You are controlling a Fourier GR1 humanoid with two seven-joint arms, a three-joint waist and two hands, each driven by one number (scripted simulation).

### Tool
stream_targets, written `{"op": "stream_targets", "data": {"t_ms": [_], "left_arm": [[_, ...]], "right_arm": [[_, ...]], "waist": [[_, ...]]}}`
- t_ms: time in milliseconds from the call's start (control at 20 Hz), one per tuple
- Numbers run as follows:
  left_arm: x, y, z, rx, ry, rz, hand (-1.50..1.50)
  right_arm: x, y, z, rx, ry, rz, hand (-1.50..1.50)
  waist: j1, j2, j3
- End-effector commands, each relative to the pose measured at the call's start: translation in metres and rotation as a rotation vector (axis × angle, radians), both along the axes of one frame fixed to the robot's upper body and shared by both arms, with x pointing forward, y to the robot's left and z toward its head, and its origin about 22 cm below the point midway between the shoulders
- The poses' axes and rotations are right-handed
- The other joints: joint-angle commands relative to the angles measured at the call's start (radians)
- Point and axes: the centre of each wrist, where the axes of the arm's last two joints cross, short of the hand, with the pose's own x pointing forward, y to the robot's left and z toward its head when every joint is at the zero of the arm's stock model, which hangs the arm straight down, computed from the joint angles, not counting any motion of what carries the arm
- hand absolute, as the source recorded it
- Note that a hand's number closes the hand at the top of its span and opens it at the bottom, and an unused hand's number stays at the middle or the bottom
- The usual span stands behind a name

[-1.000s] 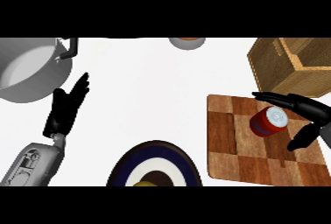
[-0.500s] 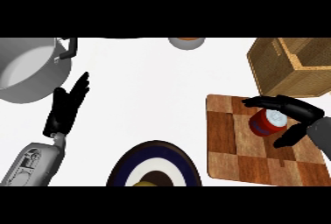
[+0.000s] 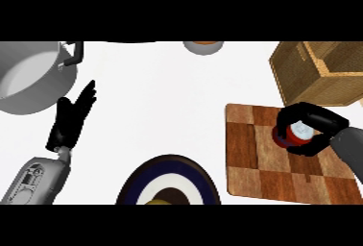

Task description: Pick the can from the cutting board and place it in the basket

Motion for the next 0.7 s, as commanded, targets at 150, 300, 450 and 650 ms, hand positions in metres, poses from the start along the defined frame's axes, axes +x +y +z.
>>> {"op": "stream_targets", "data": {"t_ms": [150,300,450,650], "left_arm": [[0.002,0.005,0.003,0.012,0.0,-0.015,0.0],[0.003,-0.007,0.005,0.012,-0.01,-0.051,0.0],[0.003,-0.01,0.001,0.014,0.008,-0.061,0.0],[0.006,-0.005,0.005,0.005,-0.003,-0.02,0.0]], "right_arm": [[0.034,0.062,-0.001,-0.226,-0.061,-0.303,1.5],[0.042,0.042,0.011,-0.44,-0.038,-0.578,1.5],[0.062,0.09,0.021,-0.551,-0.1,-0.73,1.5],[0.068,0.2,0.019,-0.5,-0.128,-0.85,1.5]], "waist": [[0.017,-0.002,-0.003],[0.055,-0.001,-0.015],[0.052,-0.003,-0.01],[0.022,-0.009,-0.003]]}}
